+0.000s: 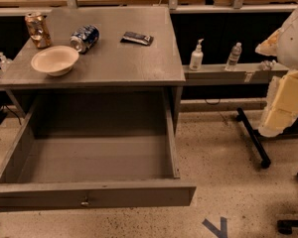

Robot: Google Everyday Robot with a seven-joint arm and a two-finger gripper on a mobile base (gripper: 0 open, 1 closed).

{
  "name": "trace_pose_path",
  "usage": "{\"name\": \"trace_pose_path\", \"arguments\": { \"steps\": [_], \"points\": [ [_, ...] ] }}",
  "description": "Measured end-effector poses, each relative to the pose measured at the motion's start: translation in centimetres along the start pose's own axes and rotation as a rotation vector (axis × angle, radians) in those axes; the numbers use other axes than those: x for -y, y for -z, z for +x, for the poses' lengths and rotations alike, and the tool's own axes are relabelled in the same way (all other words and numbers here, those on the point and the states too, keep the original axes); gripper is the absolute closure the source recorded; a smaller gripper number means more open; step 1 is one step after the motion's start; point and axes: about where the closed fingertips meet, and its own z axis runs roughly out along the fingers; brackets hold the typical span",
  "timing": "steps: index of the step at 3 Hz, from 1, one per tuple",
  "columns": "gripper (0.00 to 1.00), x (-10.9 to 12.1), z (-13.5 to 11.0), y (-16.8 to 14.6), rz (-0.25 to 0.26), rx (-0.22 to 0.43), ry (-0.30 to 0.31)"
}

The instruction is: Close top drawer

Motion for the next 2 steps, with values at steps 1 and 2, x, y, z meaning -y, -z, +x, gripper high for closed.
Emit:
{"name": "trace_pose_path", "arguments": {
  "steps": [1,2],
  "points": [
    [0.0,0.0,0.0,0.0,0.0,0.0,0.0],
    [0.0,-0.6,-4.9,-4.2,-0.067,0.083,0.053]
  ]
}}
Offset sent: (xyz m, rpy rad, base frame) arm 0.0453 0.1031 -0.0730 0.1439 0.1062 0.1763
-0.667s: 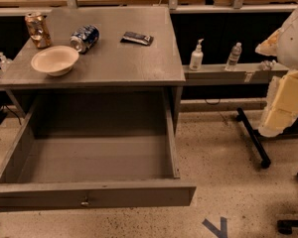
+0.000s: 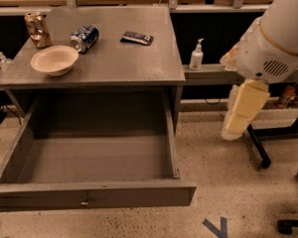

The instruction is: Close top drawer

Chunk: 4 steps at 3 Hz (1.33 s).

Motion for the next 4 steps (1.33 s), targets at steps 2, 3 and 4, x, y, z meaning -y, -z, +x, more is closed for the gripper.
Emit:
{"name": "trace_pose_path", "arguments": {
  "steps": [2,3,4],
  "points": [
    [0.0,-2.8,-7.4,-7.2,-0.051,0.125,0.093],
    [0.0,-2.9,-7.3,-7.1,-0.056,0.122,0.094],
    [0.0,-4.1,-7.6,-9.7,-0.048,0.109,0.116]
  ]
}}
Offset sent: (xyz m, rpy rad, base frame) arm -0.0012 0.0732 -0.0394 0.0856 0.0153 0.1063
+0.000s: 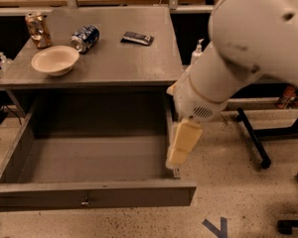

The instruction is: Close top drawer

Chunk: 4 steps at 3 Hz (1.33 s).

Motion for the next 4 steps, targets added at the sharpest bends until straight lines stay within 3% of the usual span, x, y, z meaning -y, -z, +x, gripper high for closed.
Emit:
{"name": "trace_pose_path", "arguments": {
  "steps": [1,3,4],
  "points": [
    [0.0,-3.6,-2.0,-7.6,0.035,-0.047,0.156],
    [0.0,-4.1,-1.8,-8.6,0.024,-0.048,0.155],
    [0.0,-5.6,-2.9,-16.0,-0.059,-0.045,0.189]
  ]
}}
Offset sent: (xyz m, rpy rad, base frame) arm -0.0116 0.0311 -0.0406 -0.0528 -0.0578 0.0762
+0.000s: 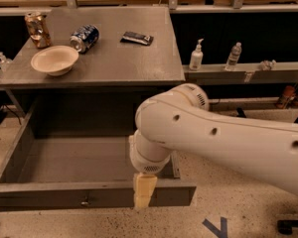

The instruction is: Close top drawer

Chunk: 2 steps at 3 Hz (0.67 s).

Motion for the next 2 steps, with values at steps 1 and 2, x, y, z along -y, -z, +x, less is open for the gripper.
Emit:
{"name": "trace_pose_path", "arguments": {
  "steps": [1,2],
  "points": [
    [0.0,-0.5,-1.0,-4.5,-0.048,-0.015,0.012],
    [0.18,0.1,-1.2,-7.6,-0.065,-0.01,0.0]
  ]
}}
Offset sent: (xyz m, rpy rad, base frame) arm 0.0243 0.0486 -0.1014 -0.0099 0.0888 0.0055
